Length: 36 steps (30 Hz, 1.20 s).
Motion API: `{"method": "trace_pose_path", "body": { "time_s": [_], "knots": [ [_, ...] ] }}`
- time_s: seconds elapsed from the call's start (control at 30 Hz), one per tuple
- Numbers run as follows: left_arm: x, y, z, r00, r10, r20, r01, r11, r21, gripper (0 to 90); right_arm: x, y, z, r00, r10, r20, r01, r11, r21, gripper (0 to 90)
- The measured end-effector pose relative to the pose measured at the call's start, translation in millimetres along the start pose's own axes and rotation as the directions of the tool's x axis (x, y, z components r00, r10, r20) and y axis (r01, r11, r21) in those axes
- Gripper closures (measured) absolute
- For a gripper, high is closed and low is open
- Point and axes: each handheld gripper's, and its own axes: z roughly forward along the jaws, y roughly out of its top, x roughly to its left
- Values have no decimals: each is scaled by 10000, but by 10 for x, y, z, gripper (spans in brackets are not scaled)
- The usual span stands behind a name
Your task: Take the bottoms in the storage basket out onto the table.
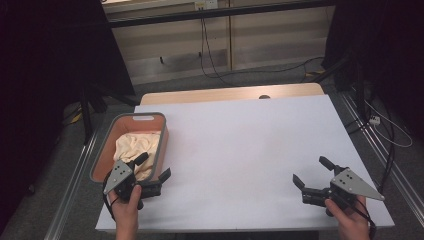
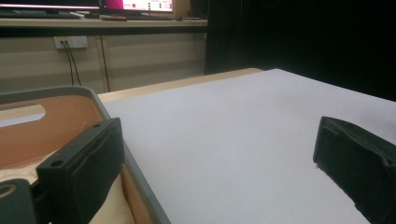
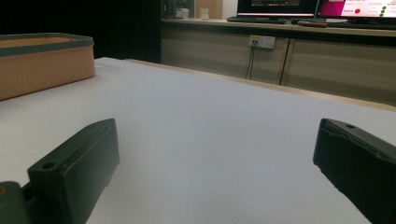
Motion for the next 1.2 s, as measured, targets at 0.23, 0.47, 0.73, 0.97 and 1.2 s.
{"method": "trace_pose_path", "body": {
  "time_s": [0.23, 0.47, 0.73, 0.97, 1.2],
  "knots": [
    [-3, 12, 5, 10000, 29, 46, -29, 10000, -25, 23, 4, 2, -5, 10000, -20, -28, 20, 10000, -22, 0],
    [-1, 59, -27, 9998, -164, 96, 167, 9994, -292, 23, 3, 3, -9, 10000, -33, -62, 33, 10000, -58, 0],
    [66, 187, -98, 9991, -407, -135, 396, 9967, -707, 23, -3, 2, -24, 10000, -38, -65, 38, 9999, -94, 0],
    [188, 296, -137, 9968, -635, -475, 599, 9955, -737, 22, 4, 0, -20, 9999, -87, -114, 86, 9999, -59, 0],
    [248, 369, -121, 9963, -664, -541, 623, 9954, -732, 21, 7, -2, -14, 9999, -109, -116, 108, 9999, -38, 0]
  ]
}}
